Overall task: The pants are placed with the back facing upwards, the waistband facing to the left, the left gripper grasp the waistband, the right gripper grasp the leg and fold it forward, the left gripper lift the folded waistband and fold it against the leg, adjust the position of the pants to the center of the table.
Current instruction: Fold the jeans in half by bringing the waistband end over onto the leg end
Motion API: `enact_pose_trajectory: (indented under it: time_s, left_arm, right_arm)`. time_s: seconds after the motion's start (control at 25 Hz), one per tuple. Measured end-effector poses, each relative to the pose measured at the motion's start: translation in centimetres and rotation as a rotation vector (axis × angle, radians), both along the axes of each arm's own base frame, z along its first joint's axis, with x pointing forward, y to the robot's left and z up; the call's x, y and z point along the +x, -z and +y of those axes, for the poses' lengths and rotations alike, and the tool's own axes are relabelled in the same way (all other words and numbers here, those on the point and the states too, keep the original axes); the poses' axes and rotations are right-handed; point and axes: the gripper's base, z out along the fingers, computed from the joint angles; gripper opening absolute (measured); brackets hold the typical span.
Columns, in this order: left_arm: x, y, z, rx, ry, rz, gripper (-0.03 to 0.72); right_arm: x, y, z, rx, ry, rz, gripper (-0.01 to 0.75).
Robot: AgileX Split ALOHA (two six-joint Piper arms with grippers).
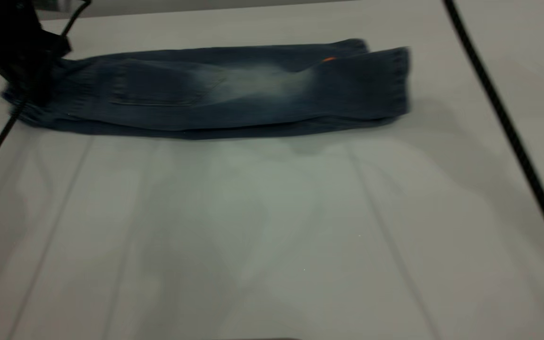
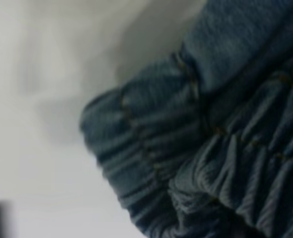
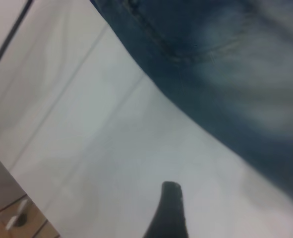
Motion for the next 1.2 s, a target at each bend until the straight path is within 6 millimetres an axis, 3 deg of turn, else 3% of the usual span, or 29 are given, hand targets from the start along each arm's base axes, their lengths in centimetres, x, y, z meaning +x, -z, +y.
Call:
enact_pose_trajectory:
  time_s: [0.12, 0.2, 0.32, 0.44, 0.6, 0.8, 0.96, 1.2]
  left_arm:
    - [1.4, -3.8, 1.3, 0.100, 0.016, -0.120, 0.087]
    - [2.2, -7.6, 1.3, 0.102, 0.018, -0.231, 0.087]
    - [2.5, -12.8, -0.1, 0.053, 0.037, -0.369, 0.087]
    - [2.2, -15.3, -3.7, 0.011, 0.100, -0.427, 0.087]
    - [1.4, -15.4, -12.1, -0.034, 0.255, -0.431, 0.087]
    - [-1.4, -15.4, -22.1, -0.089, 0.447, -0.425, 0.087]
    - [-3.2, -14.5, -26.7, -0.107, 0.550, -0.405, 0.087]
    - [-4.5, -9.8, -30.8, -0.131, 0.624, -0.307, 0.091]
  right_arm:
    - [-0.5, -3.1, -0.4, 0.000, -0.002, -0.074, 0.570]
    - [-1.0, -5.0, -0.7, -0.005, 0.004, -0.121, 0.570]
    - [-1.9, -7.5, -1.4, -0.024, 0.014, -0.188, 0.570]
    - [-2.7, -9.2, -2.2, -0.051, 0.026, -0.239, 0.570]
    - [-3.5, -11.7, -4.1, -0.035, 0.083, -0.285, 0.570]
    - [-4.2, -14.5, -8.1, -0.028, 0.191, -0.339, 0.570]
    - [-4.5, -15.5, -10.4, -0.036, 0.249, -0.350, 0.570]
    - [-4.5, -15.4, -11.2, -0.048, 0.258, -0.332, 0.570]
